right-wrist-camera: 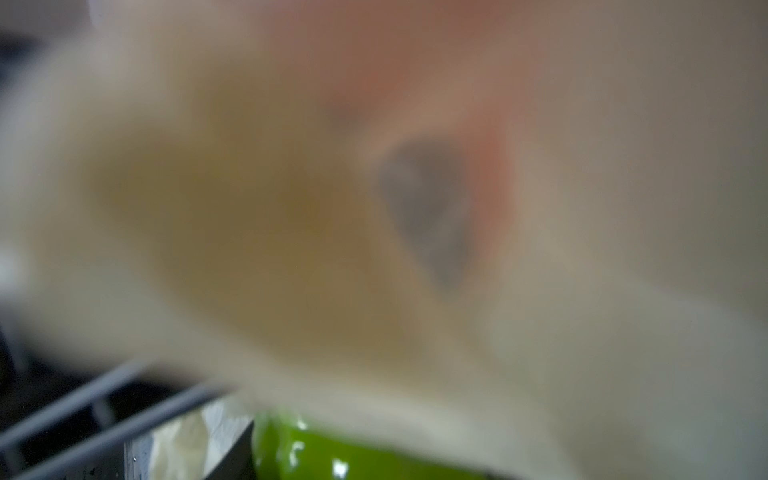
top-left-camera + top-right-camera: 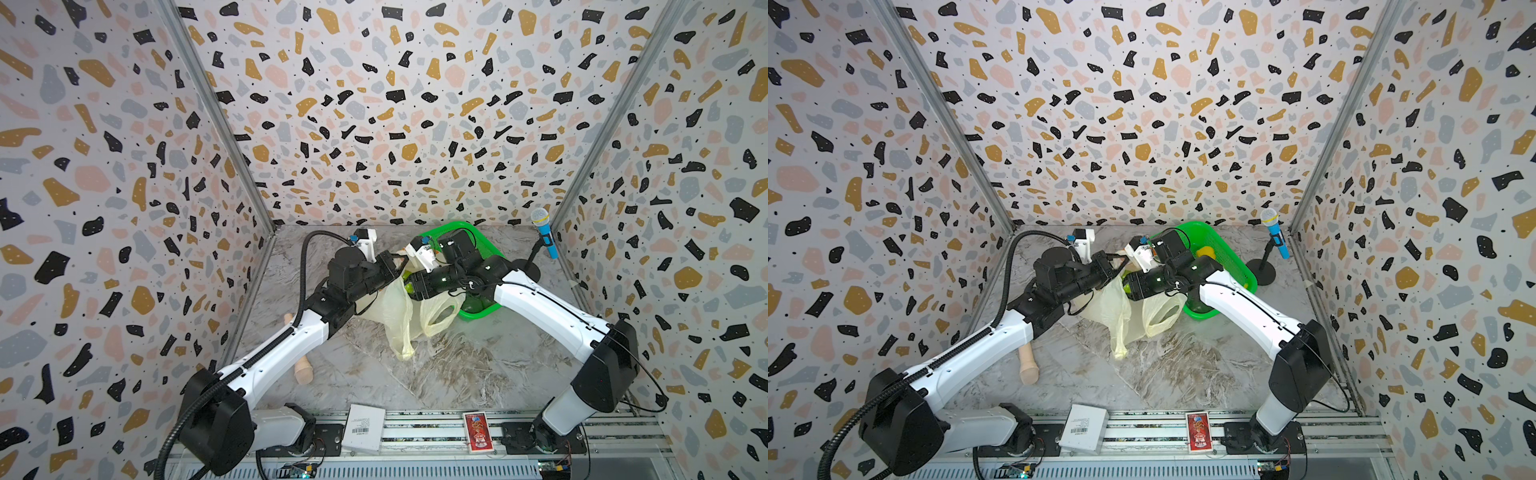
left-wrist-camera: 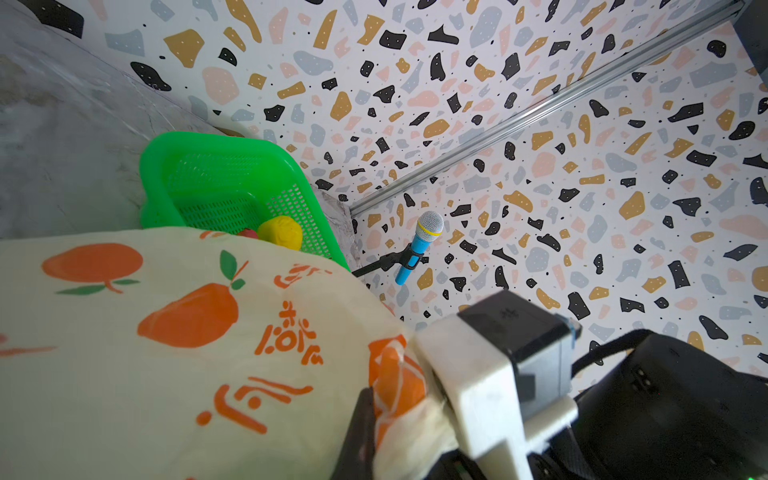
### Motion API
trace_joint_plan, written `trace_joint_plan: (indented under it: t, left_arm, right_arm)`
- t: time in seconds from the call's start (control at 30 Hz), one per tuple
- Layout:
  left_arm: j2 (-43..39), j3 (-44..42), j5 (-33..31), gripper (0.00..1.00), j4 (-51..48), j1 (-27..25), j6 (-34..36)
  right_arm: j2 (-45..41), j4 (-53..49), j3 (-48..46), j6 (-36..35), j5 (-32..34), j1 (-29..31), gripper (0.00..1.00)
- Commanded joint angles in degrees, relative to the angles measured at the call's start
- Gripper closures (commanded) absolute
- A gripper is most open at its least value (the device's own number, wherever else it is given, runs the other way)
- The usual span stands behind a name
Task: Place the fruits into the plastic bag
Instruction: 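Carry the green fruit with the right gripper into the bag the left holds open, then open the right gripper inside the bag and withdraw it, then move the right gripper back to the basket and grasp the dark avocado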
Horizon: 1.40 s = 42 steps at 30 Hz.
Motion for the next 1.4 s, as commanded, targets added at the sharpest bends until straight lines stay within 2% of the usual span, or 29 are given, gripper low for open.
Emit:
trace_joint_plan:
  t: [0.0, 0.1, 0.23, 0.43, 0.57, 0.6, 0.73, 0.87, 1.03, 1.2, 1.3, 1.37]
  left_arm:
    - [-1.2, 0.3, 1.6, 1.00, 1.3, -0.2, -0.2]
    - [-2.3, -1.1, 2.7, 1.00, 2.2, -0.4, -2.3]
    - [-3.5, -5.5, 5.4, 1.00, 8.8, -0.6, -9.2]
    - [-3.5, -13.6, 6.0, 1.00, 19.1, -1.4, -16.8]
    - [-3.6, -18.8, 3.6, 1.00, 23.4, -1.3, -19.1]
    - [-3.5, -19.5, 3.2, 1.00, 23.7, -1.1, -19.2]
    - [-5.2, -21.8, 0.9, 1.00, 22.7, 1.0, -18.6]
    - [-9.1, -23.3, -1.5, 1.00, 18.7, 5.6, -16.8]
    - [-11.3, -22.5, -3.8, 1.00, 10.6, 8.8, -11.1]
    - [-10.4, -22.8, -3.7, 1.00, 6.8, 9.3, -8.5]
    - [-9.9, -22.6, -3.8, 1.00, 5.3, 9.3, -6.4]
    - [-9.7, -22.4, -3.7, 1.00, 4.5, 9.3, -5.4]
  right_arm:
    - [-0.4, 4.7, 2.0, 6.0, 1.6, -5.5, 0.65]
    - [1.5, 2.8, 6.0, 6.6, 5.0, -8.0, 0.65]
    - [6.0, -3.3, 13.4, 4.3, 8.7, -8.5, 0.64]
    - [11.4, -9.9, 18.9, 0.7, 9.7, -5.6, 0.63]
    - [12.9, -12.0, 19.2, -1.4, 10.4, -2.2, 0.53]
    - [13.0, -12.6, 19.2, -1.8, 11.0, -1.8, 0.49]
    - [12.1, -15.0, 19.3, -3.3, 15.0, -0.6, 0.22]
    - [10.1, -15.7, 19.6, -5.2, 16.7, -0.8, 0.11]
    - [7.4, -16.9, 20.5, -6.8, 16.3, -0.9, 0.09]
    - [-2.5, -8.6, 16.6, -9.8, 13.1, -1.1, 0.10]
    - [-9.2, -2.6, 12.7, -7.1, 12.8, -4.5, 0.10]
    - [-13.5, 1.9, 8.0, -2.3, 13.3, -9.1, 0.10]
